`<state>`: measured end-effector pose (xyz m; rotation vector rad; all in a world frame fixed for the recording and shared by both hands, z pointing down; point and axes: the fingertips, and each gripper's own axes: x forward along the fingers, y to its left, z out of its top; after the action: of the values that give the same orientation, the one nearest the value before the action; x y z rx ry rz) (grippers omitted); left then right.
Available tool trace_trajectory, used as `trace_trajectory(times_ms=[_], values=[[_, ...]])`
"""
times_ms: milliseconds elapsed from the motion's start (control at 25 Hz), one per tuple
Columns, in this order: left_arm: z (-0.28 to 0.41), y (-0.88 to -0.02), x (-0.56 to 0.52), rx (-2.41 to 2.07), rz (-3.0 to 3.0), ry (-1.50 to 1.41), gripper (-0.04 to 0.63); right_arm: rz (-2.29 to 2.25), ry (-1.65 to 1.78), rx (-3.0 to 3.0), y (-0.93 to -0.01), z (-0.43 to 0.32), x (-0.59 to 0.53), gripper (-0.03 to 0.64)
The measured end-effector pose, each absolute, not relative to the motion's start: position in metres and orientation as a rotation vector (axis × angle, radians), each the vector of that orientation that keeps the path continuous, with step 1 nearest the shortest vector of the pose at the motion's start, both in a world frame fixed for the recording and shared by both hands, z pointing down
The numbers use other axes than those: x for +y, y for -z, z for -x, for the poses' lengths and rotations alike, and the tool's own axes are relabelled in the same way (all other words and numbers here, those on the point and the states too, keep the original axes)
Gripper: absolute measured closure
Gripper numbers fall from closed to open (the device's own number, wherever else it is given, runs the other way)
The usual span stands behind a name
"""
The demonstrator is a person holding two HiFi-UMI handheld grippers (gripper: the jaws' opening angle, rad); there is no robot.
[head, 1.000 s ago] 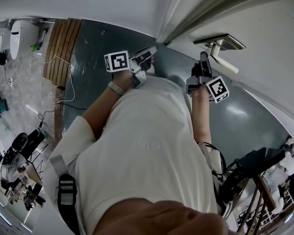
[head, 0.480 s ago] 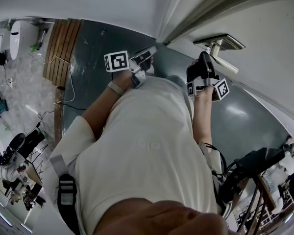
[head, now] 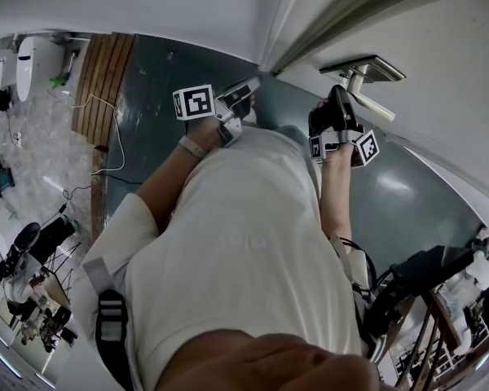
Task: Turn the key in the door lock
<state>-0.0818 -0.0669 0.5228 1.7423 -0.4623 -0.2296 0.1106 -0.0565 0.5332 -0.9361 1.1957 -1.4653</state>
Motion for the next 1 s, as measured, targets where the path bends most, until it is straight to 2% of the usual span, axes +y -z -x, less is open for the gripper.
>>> trace_trajectory(times_ms=[360,400,480,640,800,1000], values=[[0.082,-0.524,-0.066,-0.45,-1.738,0.235,0.589,0.906,1.493,1.227,-0.537,-0.107,-0.058,0.572],[0.082,-0.524,-0.066,-0.445,-1.738,0.241,0.589,0.919,1.518,1.261,-0.536,-0.103,-0.057,0.567],[0.082,-0.524,-0.066,-0.449,-1.735,0.246,0.589,0.965,1.567,1.38,-0.535,-0.094,-0.052,0.512],[0.084,-0.526,-0.067,-0.456,-1.726,0.248,0.589,1.283,1.519,1.799,-0.534,-0.088,-0.034,0.497],[0.083,-0.526,-0.067,-0.445,-1.724,0.258,0.589,1.882,1.071,2.414,-0.537,-0.104,-0.019,0.497],[0.082,-0.526,-0.07,-0.439,-1.718,0.264,0.589,2.407,0.004,3.056,-0.538,-0.103,-0.015,0.497]])
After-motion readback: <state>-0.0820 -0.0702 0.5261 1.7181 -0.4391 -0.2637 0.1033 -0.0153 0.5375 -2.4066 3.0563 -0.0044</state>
